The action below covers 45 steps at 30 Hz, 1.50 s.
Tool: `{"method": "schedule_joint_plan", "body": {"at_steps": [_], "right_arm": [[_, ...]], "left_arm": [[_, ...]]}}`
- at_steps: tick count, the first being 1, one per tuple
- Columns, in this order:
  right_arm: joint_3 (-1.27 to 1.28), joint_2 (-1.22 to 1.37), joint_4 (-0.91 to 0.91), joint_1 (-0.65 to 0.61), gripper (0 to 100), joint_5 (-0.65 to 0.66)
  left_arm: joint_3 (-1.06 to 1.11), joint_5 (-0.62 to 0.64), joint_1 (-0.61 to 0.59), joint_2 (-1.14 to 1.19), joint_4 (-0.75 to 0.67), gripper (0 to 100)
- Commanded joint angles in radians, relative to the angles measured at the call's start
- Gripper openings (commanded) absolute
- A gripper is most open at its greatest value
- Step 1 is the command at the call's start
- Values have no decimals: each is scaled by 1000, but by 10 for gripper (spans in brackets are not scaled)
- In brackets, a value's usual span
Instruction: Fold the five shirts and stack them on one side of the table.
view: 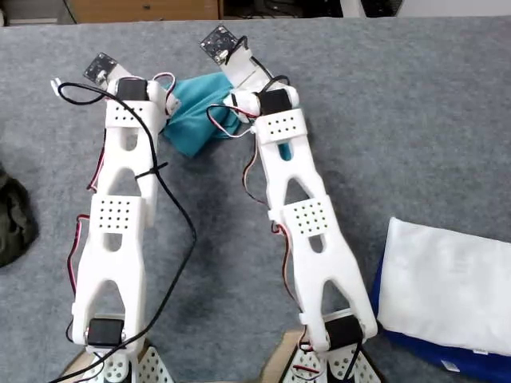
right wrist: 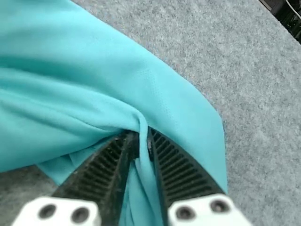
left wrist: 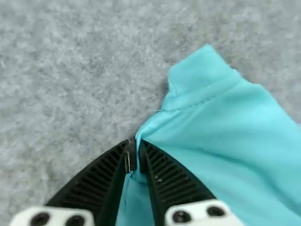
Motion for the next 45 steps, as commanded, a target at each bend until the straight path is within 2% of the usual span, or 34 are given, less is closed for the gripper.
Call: {"method": "schedule_joint_plan", "body": {"at_steps": [1,8,17,21,26,29,34,38,42,45], "right_arm": [[-45,-15,-18,21,5,-11],[-44,-197,175,1,8,-15],[-42,-433,359,-42,11,12],[-42,-532,439,-51,121,9],[-42,-656,514,-51,344,6],[-42,-719,562,-77,414,6],[-41,-756,615,-168,419,0],[-38,-713,597,-173,419,-44],[-39,-702,585,-143,419,-41],[-39,-708,548,-59,419,-41]], "left_arm": [[-64,-5,-6,-13,-8,18],[-184,-6,-18,-84,114,18],[-184,-41,-91,-435,264,18],[-175,-66,-132,-579,267,18],[23,-68,-161,-805,269,18],[180,-69,-163,-997,269,18],[437,-92,-115,-1260,238,18],[608,-92,-101,-1285,115,18],[756,-91,-57,-1287,0,18],[852,-91,-29,-1285,-86,18]]}}
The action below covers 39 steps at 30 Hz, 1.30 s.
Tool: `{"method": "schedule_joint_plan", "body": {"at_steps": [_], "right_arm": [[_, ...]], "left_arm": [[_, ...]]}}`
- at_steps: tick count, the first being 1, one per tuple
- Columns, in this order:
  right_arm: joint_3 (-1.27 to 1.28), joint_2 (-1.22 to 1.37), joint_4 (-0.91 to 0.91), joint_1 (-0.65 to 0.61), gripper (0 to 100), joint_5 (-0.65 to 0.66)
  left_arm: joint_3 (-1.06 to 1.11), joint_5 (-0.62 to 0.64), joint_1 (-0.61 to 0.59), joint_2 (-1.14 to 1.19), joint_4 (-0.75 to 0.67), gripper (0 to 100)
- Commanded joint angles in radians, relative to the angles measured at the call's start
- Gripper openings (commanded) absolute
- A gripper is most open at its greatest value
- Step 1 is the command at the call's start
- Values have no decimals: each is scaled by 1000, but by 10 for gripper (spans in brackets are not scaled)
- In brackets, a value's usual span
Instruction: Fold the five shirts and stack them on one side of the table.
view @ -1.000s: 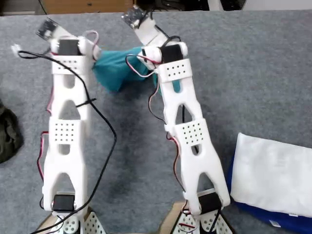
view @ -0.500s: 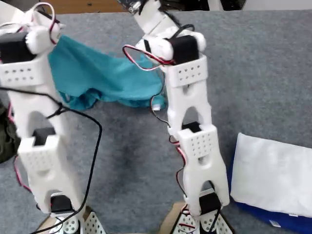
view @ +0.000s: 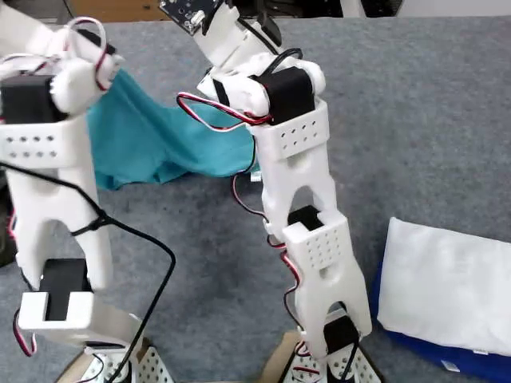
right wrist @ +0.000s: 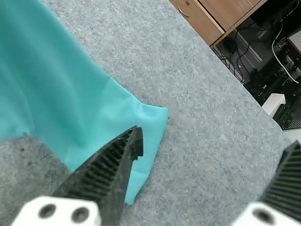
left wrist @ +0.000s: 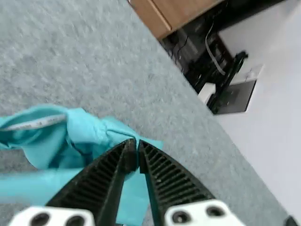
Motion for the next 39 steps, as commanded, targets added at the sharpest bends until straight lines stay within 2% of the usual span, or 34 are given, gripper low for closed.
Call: {"method": "schedule_joint_plan", "body": {"at_steps": [1,5,10,16,20,22,24,27,30,34,37,39], "right_arm": [[-33,-31,-54,117,419,-11],[-33,-77,-89,259,419,-20],[-33,-124,-89,340,419,-20],[-33,-133,-91,367,419,-12],[-33,-130,-92,372,419,-12],[-22,-130,-95,367,419,-12],[-13,-122,-107,357,419,-20],[16,-74,-123,289,418,-20],[54,-2,-143,183,411,-12],[67,58,-144,84,274,-18],[71,87,-126,10,159,-11],[71,120,-103,-48,112,18]], "left_arm": [[112,-5,38,-35,-126,18],[282,-5,114,-19,-279,18],[459,-5,278,42,-442,21],[496,-3,397,119,-474,223],[470,-5,396,110,-410,305],[423,-17,347,93,-371,307],[364,-83,253,65,-331,307],[270,-169,26,30,-310,307],[204,-157,-176,24,-331,306],[190,-87,-350,25,-394,306],[229,-32,-391,36,-442,306],[262,-2,-416,58,-489,272]]}}
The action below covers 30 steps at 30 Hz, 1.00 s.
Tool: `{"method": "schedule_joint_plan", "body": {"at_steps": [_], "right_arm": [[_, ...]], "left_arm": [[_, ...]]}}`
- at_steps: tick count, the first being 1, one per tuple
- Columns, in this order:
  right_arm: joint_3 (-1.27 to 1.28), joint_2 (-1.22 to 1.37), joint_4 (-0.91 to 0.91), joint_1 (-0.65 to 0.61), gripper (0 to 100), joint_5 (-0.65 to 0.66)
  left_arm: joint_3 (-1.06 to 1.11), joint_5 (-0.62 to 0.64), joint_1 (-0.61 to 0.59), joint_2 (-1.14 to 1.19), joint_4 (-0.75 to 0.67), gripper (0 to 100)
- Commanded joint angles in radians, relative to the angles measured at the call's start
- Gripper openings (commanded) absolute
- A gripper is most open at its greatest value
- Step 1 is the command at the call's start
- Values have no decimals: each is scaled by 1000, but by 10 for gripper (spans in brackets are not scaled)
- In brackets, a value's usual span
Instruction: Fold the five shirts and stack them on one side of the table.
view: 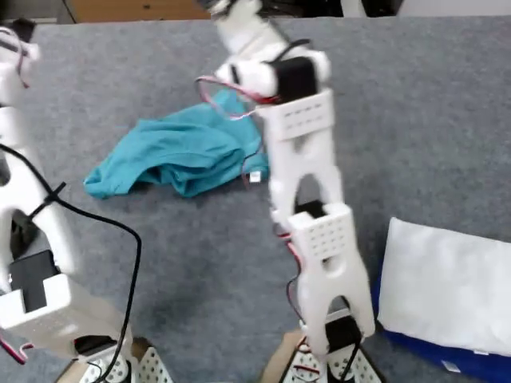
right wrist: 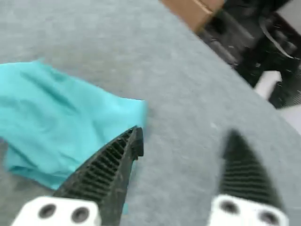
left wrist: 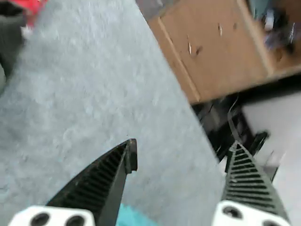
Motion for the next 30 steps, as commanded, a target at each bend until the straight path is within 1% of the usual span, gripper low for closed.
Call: {"method": "schedule_joint_plan", "body": {"at_steps": [1,3,7,10,14,17,19,22,26,30], "right_arm": [[1,36,37,-113,108,81],[-2,70,84,-171,134,183],[-1,140,121,-246,241,276],[-7,203,121,-288,294,313],[1,280,77,-328,299,313],[-4,378,-2,-325,277,308],[-8,443,-48,-308,241,302],[-16,467,-69,-280,148,285],[-21,447,-118,-202,5,203],[-22,394,-138,-94,12,143]], "left_arm": [[28,51,-54,-1,-103,239],[46,48,-89,41,-175,167],[49,15,-161,101,-273,88],[58,17,-198,136,-318,69],[49,15,-238,213,-359,67],[48,15,-262,251,-388,67],[48,15,-267,271,-404,67],[51,17,-258,305,-407,67],[48,18,-221,398,-405,67],[48,18,-170,467,-397,70]]}}
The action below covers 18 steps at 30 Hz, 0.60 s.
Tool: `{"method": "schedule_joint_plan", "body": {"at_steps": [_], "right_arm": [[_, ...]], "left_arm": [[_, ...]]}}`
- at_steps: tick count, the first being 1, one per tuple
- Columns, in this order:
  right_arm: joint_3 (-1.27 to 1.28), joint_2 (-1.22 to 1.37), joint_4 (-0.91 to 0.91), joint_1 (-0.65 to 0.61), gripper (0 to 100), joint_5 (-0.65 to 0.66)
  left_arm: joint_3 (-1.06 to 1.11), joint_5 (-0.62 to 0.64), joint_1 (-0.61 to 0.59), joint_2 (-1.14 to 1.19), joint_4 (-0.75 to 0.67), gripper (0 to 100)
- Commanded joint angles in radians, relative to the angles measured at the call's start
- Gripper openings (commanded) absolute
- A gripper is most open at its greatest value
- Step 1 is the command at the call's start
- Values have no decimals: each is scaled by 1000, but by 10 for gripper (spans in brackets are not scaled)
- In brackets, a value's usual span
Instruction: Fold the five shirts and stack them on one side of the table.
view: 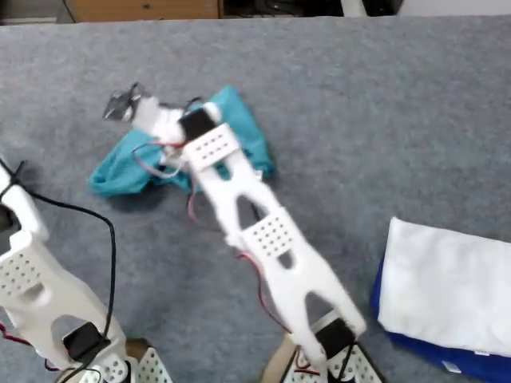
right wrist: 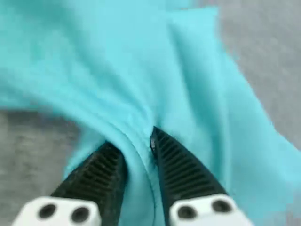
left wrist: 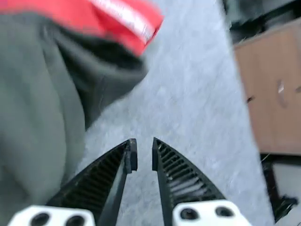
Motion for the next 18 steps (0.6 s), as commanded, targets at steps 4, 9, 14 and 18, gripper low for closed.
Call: {"method": "schedule_joint_plan", "body": {"at_steps": [4,9,14,18], "right_arm": [[-27,-139,-34,205,9,-48],[-27,-191,-34,295,9,-44],[-18,-214,-74,398,9,-38],[48,-174,-212,526,9,-38]], "left_arm": [[-11,-6,101,38,-17,71],[-11,-86,153,44,-12,67],[2,-98,206,45,-12,71],[12,-100,267,45,18,71]]}}
